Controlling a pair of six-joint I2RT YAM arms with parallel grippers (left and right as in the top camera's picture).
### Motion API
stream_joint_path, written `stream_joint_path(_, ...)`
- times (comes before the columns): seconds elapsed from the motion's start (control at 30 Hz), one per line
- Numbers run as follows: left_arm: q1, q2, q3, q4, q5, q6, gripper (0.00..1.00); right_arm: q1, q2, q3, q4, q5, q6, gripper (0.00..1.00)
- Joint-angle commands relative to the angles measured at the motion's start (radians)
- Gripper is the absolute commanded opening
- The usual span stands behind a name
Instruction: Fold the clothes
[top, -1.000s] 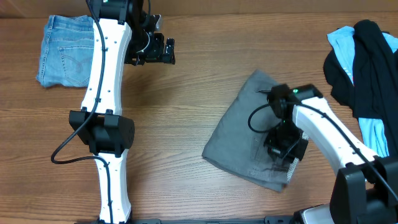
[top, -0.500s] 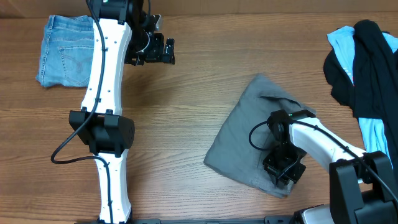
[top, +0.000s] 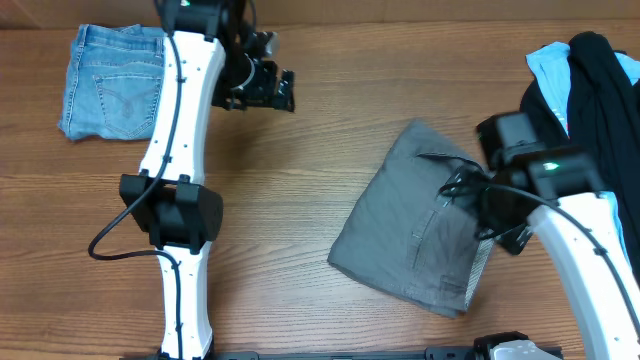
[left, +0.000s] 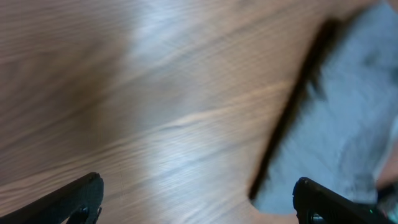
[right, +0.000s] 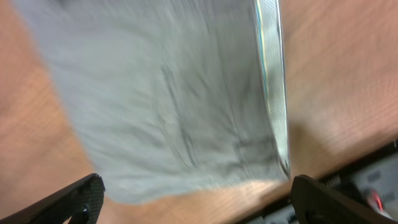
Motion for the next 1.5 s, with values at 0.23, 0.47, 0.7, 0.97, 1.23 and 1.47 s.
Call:
stream_joint_path(0.23,-0.105,-0.014,-0.33,0.089,0.242,0.192,1.0,-0.225,-0.011,0.098,0.007,0.026,-0.124,1.0)
stream_joint_path(0.47,-0.157,-0.014,-0.525,0.241,0.357,0.293,1.0,-0.238,-0.011,0.098,0.01,0.026,-0.154,1.0)
stream_joint_path(0.7,-0.19,-0.014,-0.662,0.375,0.389,0.294,1.0,-0.238,-0.011,0.098,0.01,0.026,-0.156,1.0)
stream_joint_path(0.97,-0.251,-0.014,-0.724,0.414,0.401,0.293,1.0,-0.238,-0.011,0.098,0.011,0.026,-0.156,1.0)
stream_joint_path(1.23,-0.332,-0.014,-0.776,0.554,0.404,0.271,1.0,-0.238,-0.011,0.098,0.01,0.026,-0.156,1.0)
stream_joint_path(1.47,-0.366,-0.014,-0.824,0.653,0.405,0.243,1.0,-0.238,-0.011,0.098,0.01,0.026,-0.156,1.0)
